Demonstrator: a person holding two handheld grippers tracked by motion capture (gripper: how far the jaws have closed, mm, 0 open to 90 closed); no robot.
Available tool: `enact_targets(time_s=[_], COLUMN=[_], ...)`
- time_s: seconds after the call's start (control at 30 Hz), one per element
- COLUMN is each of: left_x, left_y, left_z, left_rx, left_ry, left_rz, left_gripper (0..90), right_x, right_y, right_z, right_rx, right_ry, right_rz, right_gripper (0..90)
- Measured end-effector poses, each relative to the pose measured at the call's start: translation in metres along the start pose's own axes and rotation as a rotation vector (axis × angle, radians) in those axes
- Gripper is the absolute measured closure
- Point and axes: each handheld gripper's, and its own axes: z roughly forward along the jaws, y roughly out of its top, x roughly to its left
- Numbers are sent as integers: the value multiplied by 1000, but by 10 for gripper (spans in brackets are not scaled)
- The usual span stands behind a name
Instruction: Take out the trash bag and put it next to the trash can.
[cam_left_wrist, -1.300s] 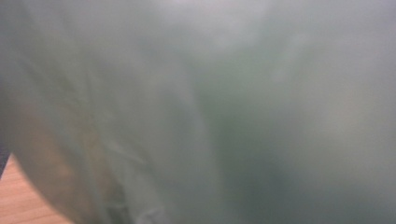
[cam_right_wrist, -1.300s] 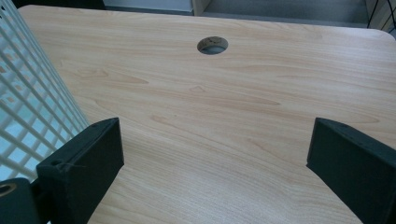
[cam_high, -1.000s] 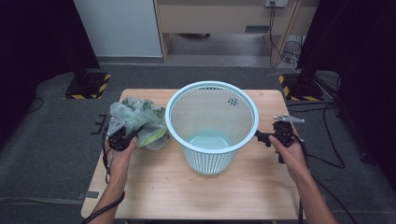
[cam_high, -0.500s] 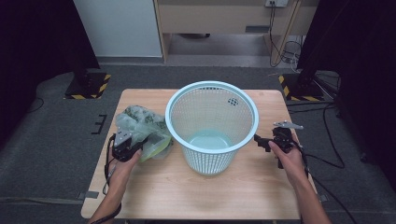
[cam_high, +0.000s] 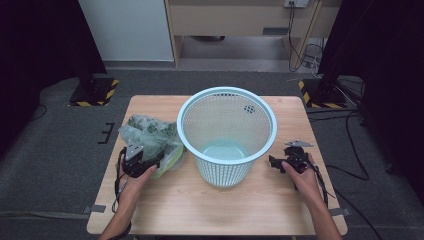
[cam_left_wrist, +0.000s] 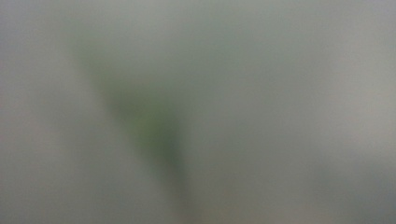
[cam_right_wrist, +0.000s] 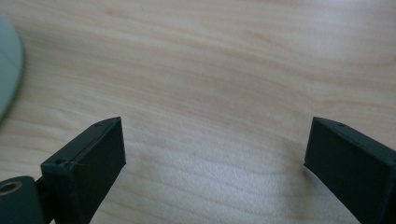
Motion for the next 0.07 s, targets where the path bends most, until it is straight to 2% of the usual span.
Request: enact_targets(time_s=[0.07], left_x=[0], left_y=[1], left_z=[0], left_rx=[-3], left_ry=[-3], left_rz=[-1], left_gripper=[273], right_x=[0], right_y=[-3], right_z=[3], right_rx=[10], right_ry=[-11], right_rz=[-11], right_gripper=[45])
